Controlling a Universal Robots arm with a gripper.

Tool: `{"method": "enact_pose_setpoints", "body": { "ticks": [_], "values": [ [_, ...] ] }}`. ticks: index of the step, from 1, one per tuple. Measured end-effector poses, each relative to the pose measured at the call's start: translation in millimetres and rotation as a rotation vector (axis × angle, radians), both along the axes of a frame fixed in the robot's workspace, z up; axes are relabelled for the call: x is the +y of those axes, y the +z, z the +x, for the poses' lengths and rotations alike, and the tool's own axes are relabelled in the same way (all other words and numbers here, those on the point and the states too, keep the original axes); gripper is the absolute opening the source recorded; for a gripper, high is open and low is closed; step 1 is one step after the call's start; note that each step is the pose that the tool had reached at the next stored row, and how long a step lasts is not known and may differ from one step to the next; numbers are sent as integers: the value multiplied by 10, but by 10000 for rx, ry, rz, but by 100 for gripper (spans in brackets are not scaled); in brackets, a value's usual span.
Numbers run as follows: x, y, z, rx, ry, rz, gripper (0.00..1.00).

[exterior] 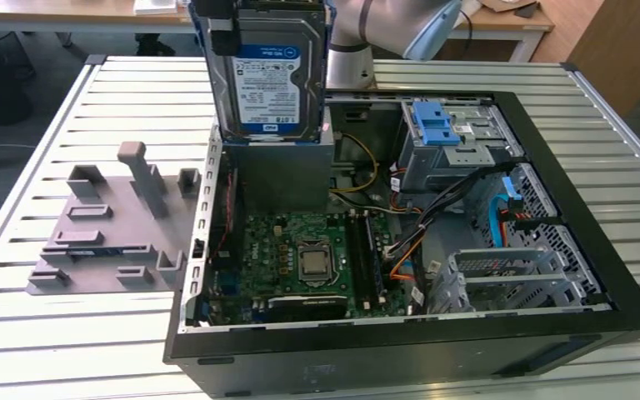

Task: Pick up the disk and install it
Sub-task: 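Pick up the disk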

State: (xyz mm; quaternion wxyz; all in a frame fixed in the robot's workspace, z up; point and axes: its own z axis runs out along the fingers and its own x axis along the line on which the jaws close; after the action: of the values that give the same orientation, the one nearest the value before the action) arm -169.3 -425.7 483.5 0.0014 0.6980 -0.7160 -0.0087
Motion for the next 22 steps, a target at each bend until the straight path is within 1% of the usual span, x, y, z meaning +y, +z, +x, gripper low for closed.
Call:
{"method": "enact_pose_setpoints", "body": {
  "ticks": [4, 16, 22],
  "values": [
    [-3, -1, 41, 0, 1, 0, 36],
    [-3, -1, 54, -1, 3, 0, 36],
    [-9, -1, 109, -1, 1, 0, 36]
  ]
}}
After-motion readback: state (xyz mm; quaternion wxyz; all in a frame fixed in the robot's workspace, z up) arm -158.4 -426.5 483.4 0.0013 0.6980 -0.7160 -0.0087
